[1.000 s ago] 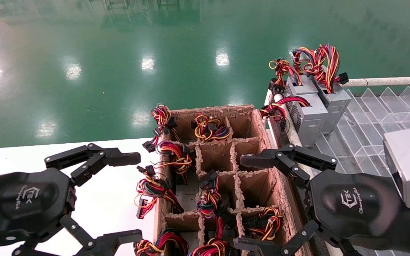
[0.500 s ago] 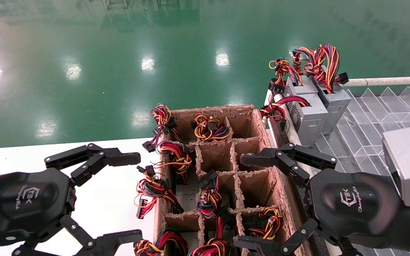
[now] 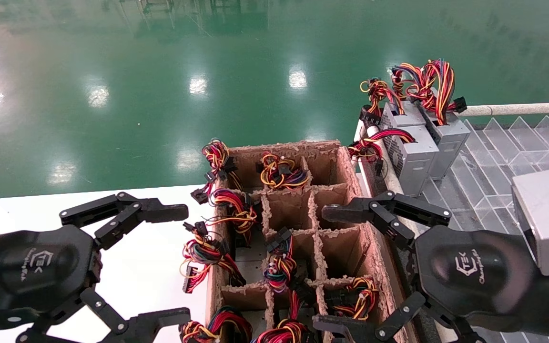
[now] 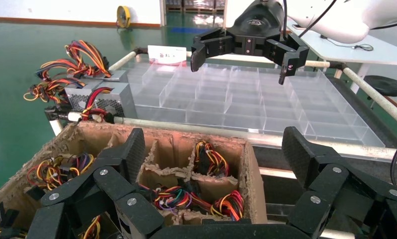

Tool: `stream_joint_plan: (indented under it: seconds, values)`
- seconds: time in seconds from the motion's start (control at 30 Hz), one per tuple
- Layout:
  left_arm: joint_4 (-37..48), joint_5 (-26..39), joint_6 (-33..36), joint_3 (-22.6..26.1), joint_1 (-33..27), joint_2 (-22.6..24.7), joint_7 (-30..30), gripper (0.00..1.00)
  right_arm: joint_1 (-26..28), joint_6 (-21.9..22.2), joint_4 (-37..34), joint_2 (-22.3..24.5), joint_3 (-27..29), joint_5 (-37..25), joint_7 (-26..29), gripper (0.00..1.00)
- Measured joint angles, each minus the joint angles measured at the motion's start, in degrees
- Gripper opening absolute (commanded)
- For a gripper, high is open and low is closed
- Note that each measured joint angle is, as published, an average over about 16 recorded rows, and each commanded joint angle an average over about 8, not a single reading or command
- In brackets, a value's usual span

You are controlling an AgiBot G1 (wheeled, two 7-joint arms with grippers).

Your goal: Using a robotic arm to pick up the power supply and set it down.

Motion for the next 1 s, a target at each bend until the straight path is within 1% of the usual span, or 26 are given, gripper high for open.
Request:
stream_joint_plan:
  seconds: [1.0]
  values:
    - [0.00,0.00,0.00,0.00,0.00,0.00,0.00,1.00,0.02,0.03,-0.01,0.00,0.00,-0.03,-0.01,1.00]
